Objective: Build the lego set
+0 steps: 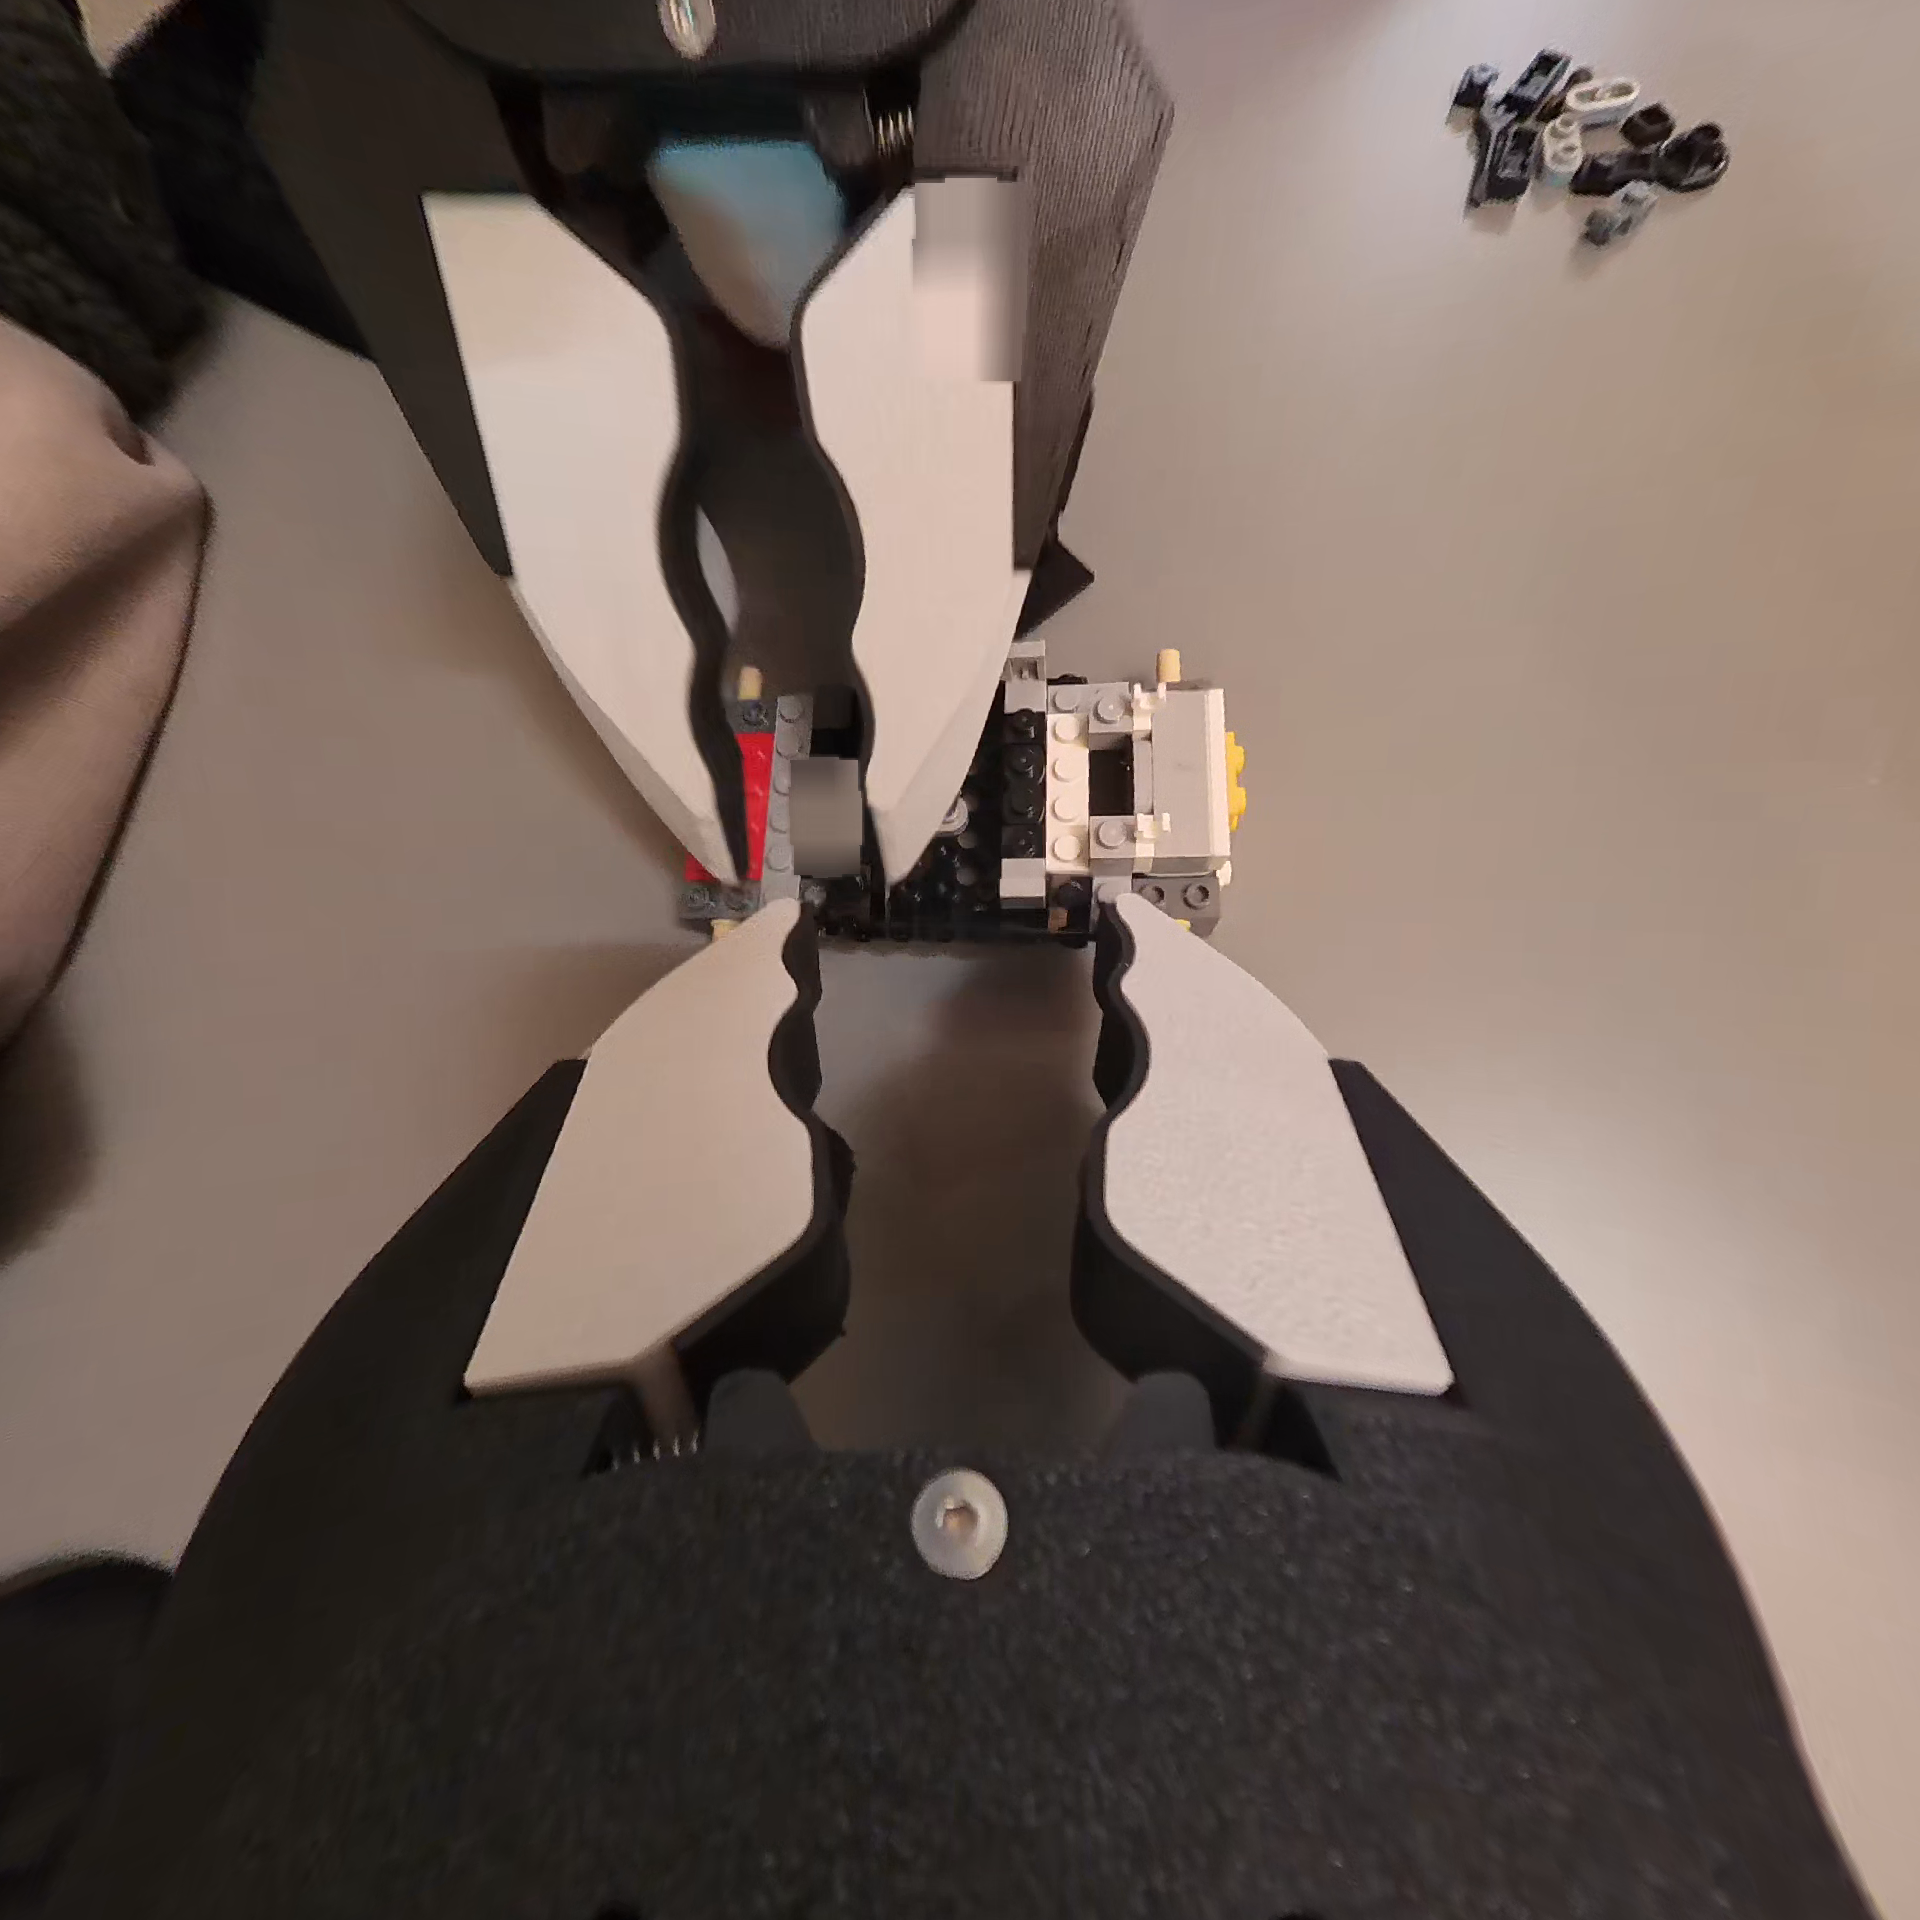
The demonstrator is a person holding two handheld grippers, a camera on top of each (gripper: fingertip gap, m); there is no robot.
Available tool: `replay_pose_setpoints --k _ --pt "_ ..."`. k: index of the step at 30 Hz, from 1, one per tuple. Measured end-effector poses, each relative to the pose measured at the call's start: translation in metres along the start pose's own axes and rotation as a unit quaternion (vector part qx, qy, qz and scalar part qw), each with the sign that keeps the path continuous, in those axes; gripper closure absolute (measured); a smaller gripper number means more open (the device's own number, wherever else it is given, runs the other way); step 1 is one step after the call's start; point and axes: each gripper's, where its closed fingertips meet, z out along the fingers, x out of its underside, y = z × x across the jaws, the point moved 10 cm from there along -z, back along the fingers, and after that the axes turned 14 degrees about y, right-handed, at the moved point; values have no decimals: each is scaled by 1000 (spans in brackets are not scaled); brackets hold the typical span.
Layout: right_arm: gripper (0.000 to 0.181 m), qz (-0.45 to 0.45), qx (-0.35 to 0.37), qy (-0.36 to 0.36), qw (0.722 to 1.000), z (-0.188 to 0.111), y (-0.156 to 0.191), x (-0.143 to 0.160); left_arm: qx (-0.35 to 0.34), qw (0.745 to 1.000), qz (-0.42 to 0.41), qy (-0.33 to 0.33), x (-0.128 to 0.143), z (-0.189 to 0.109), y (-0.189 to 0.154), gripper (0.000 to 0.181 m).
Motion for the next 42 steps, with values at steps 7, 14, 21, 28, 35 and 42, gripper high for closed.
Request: replay_pose_setpoints --k 7,14,21,28,35,42 --pt "130 -17 10 81 997 -2 -1 -13 -18 1000 -9 6 4 -11 4 159" --pt "131 -11 21 155 988 3 2 -30 -34 999 -3 11 5 -4 3 158" --pt "130 -20 37 205 978 5 0 -37 -38 999 -2 2 7 -8 5 160" --pt "130 -25 35 225 973 5 -3 -41 -44 999 -13 -10 13 -18 11 161" --pt "130 -27 24 227 973 6 -2 -42 -50 999 -6 -18 6 -7 4 159" --pt "130 -30 20 220 975 7 -2 -42 -50 999 -7 -11 5 -3 3 168"
